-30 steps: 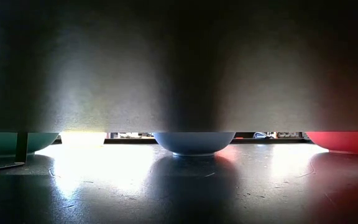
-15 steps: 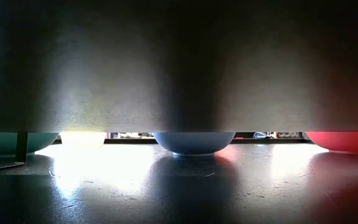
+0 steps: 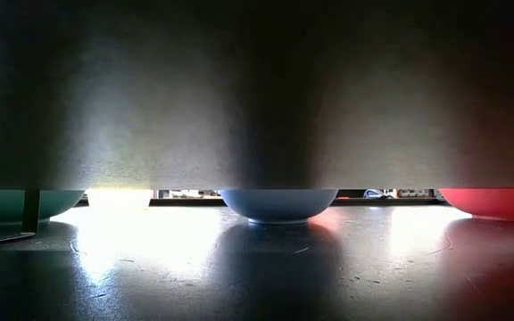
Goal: Place and stack bowls onto a shelf
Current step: Stack the small pink bowl on top of the small blue bowl on the shelf
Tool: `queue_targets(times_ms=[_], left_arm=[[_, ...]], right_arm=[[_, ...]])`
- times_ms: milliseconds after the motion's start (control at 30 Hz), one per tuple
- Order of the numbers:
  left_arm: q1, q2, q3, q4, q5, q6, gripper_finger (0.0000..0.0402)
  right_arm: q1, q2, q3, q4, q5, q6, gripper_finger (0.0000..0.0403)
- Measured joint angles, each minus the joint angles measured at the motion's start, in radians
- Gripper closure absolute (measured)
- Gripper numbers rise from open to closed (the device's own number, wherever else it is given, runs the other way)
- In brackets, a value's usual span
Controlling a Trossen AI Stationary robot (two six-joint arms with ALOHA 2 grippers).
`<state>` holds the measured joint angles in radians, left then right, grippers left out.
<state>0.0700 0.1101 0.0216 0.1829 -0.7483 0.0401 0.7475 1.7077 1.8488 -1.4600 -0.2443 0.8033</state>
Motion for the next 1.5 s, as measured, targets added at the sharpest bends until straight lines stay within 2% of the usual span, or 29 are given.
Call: queue_targets(times_ms=[100, 233, 300, 400, 467, 667, 800, 1033, 1300, 1500], left_arm=[[0.000, 0.000, 0.000, 0.000, 0.000, 0.000, 0.0402], [0.000, 0.000, 0.000, 0.000, 0.000, 0.000, 0.0402], [0.000, 0.000, 0.000, 0.000, 0.000, 0.000, 0.0402], [0.000, 0.000, 0.000, 0.000, 0.000, 0.000, 0.0402], [0.000, 0.000, 0.000, 0.000, 0.000, 0.000, 0.0402], [0.000, 0.000, 0.000, 0.000, 0.000, 0.000, 0.0402], [0.000, 0.000, 0.000, 0.000, 0.000, 0.000, 0.0402], [0.000, 0.000, 0.000, 0.000, 0.000, 0.000, 0.0402], [0.000, 0.000, 0.000, 0.000, 0.000, 0.000, 0.0402], [0.000, 0.000, 0.000, 0.000, 0.000, 0.000, 0.0402]], right_arm=[[0.030, -0.006, 0.021, -0.066, 0.000, 0.045, 0.0326], [0.078, -0.046, 0.031, -0.061, 0.011, 0.091, 0.0326], [0.103, -0.071, 0.015, -0.061, 0.059, 0.145, 0.0326], [0.150, -0.114, -0.038, -0.062, 0.184, 0.233, 0.0326], [0.180, -0.139, -0.079, -0.062, 0.220, 0.285, 0.0326], [0.267, -0.195, -0.192, -0.047, 0.219, 0.425, 0.0326], [0.290, -0.219, -0.275, 0.033, 0.225, 0.504, 0.0326], [0.291, -0.221, -0.435, 0.231, 0.247, 0.451, 0.0326], [0.300, -0.221, -0.588, 0.359, 0.219, 0.542, 0.0322], [0.307, -0.221, -0.634, 0.424, 0.192, 0.564, 0.0303]])
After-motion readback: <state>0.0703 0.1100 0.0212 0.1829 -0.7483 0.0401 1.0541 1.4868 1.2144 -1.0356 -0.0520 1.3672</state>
